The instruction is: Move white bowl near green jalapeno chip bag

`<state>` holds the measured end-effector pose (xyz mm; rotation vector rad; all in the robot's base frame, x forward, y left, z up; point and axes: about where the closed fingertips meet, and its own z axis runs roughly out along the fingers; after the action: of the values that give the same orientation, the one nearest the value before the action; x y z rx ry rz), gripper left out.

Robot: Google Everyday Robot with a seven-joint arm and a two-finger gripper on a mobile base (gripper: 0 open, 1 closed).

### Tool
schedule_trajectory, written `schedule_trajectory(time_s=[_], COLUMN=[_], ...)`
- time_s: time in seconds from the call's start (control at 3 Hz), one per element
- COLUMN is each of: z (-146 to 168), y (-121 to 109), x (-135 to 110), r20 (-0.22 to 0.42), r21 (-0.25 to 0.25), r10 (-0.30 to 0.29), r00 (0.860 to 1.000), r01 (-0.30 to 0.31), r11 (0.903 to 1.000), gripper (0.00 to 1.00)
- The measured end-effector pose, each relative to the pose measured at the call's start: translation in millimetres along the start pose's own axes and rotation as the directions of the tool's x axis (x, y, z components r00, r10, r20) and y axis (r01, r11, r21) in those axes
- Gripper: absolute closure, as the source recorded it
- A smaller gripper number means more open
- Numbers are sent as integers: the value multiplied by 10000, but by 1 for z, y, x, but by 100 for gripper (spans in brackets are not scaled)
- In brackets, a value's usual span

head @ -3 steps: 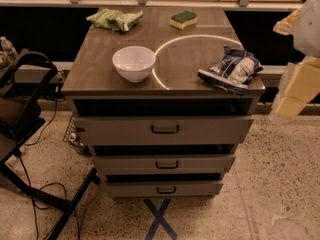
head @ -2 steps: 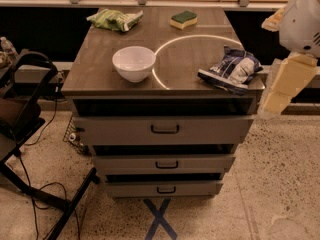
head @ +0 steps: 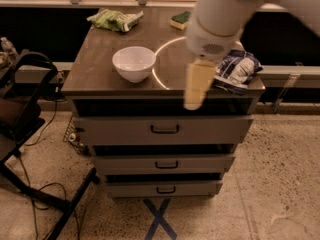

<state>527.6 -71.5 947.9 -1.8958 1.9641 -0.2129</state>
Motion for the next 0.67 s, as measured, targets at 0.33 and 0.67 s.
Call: schedule_trajectory(time_s=[0.33, 0.67], z=[33, 37], y=[-13, -15], x=[-34, -41], r20=[-278, -323], r21=[-51, -22], r10=[-75, -93], r00=[9996, 9994], r01=[74, 92], r11=[10000, 10000], gripper=[0, 0])
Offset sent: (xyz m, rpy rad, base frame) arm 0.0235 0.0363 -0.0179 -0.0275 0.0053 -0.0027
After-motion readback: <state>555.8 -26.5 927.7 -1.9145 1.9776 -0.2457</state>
